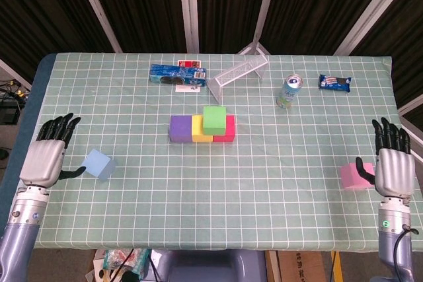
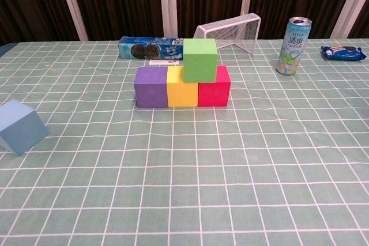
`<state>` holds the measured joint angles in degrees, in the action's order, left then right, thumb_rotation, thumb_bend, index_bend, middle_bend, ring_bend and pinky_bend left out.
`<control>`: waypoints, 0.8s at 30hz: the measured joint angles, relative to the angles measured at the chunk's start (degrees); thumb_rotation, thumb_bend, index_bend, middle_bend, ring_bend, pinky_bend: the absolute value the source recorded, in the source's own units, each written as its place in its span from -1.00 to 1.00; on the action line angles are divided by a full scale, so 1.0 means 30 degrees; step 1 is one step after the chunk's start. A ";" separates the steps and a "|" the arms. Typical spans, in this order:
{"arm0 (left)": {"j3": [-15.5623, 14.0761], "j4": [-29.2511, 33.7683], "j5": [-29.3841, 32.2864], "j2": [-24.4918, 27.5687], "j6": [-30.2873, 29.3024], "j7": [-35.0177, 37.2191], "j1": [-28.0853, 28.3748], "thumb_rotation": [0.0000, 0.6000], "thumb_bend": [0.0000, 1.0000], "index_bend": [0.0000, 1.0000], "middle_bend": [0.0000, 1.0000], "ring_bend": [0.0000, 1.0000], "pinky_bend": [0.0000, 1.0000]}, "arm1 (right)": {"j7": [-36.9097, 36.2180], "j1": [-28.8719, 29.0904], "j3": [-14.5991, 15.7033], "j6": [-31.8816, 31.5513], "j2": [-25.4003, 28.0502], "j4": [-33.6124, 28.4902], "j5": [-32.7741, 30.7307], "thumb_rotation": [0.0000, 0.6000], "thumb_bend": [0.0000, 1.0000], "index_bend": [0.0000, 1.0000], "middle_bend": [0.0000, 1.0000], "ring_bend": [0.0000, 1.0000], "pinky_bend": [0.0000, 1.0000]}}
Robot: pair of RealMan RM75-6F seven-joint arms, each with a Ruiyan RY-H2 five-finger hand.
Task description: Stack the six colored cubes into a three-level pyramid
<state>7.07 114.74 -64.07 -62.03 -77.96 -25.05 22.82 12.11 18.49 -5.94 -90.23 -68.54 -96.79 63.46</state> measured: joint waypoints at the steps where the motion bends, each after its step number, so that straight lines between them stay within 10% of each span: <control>1: -0.0055 -0.0045 -0.0015 0.0058 0.0199 -0.0027 0.0038 1.00 -0.98 -1.00 -1.00 -1.00 -1.00 | -0.0287 -0.0108 0.0001 -0.0032 -0.0060 0.0378 0.0191 1.00 -0.23 -1.00 -1.00 -1.00 -1.00; 24: -0.2083 -0.5298 0.0052 0.0875 0.7616 -0.1844 0.2719 1.00 -1.00 -1.00 -1.00 -1.00 -1.00 | -0.1878 -0.0978 -0.1153 0.2345 -0.0639 0.1522 0.0547 1.00 -0.23 -1.00 -1.00 -1.00 -1.00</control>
<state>0.82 98.84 -63.91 -59.41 -55.11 -30.58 30.98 6.47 15.55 -9.40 -83.19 -70.46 -92.22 65.10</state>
